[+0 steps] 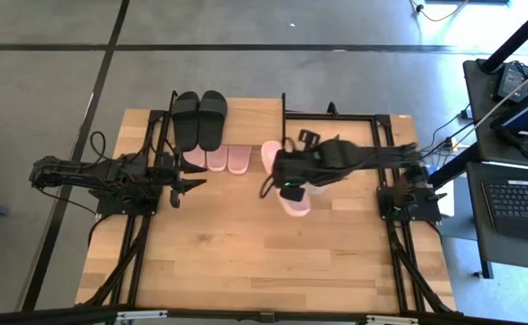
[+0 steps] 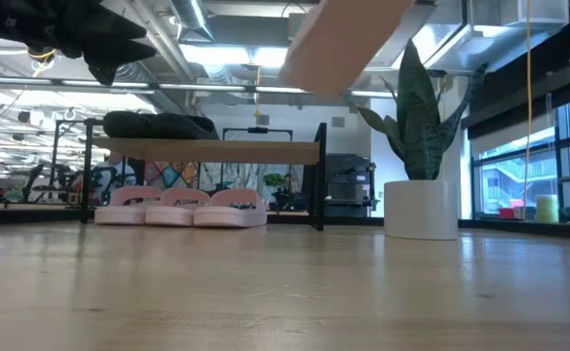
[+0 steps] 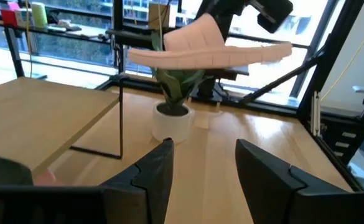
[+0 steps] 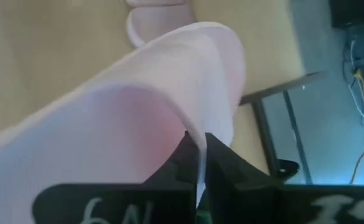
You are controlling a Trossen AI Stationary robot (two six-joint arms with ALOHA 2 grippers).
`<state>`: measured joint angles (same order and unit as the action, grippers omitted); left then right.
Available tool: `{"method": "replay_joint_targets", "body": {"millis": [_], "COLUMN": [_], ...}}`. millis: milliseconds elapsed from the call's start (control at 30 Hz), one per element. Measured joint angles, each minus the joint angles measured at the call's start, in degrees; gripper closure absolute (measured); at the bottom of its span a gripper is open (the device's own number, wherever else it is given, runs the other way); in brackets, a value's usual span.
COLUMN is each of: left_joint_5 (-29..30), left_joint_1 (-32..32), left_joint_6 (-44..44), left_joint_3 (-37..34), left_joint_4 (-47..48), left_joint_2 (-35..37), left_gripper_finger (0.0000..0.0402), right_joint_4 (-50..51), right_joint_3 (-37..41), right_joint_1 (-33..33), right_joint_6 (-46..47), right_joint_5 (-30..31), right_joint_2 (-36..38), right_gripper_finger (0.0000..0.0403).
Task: Pick and place slides into the shelf
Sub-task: Put the pink slipper under the shelf
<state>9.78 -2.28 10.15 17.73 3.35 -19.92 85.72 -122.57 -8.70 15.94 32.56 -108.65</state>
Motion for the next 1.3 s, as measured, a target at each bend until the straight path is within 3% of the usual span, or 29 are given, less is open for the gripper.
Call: {"method": "replay_joint_targets", "body": {"millis": [267, 833, 1300], "left_joint_5": [0.0, -0.8, -4.8], "left_joint_1": [0.0, 0.0, 0.0], "left_joint_6": [0.0, 0.3, 0.4], "left_joint_3": [0.0, 0.0, 0.0], "left_joint_4": [2.8, 3.7, 3.9], "left_joint_2": [0.0, 0.0, 0.0], "left_gripper_finger": [0.0239, 0.0239, 0.0239], "right_joint_4": [0.6, -2.2, -6.2], "right_joint_3": [-7.9, -7.9, -6.3], "right_joint_1": [-0.1, 1.0, 4.6], "right_joint_6": [2.6, 7.8, 6.3], "right_joint_5": [-5.0, -4.7, -4.4], "right_joint_2": [-10.4, -23.7, -29.6], "right_gripper_finger": [0.0391, 0.0391, 0.0391]}}
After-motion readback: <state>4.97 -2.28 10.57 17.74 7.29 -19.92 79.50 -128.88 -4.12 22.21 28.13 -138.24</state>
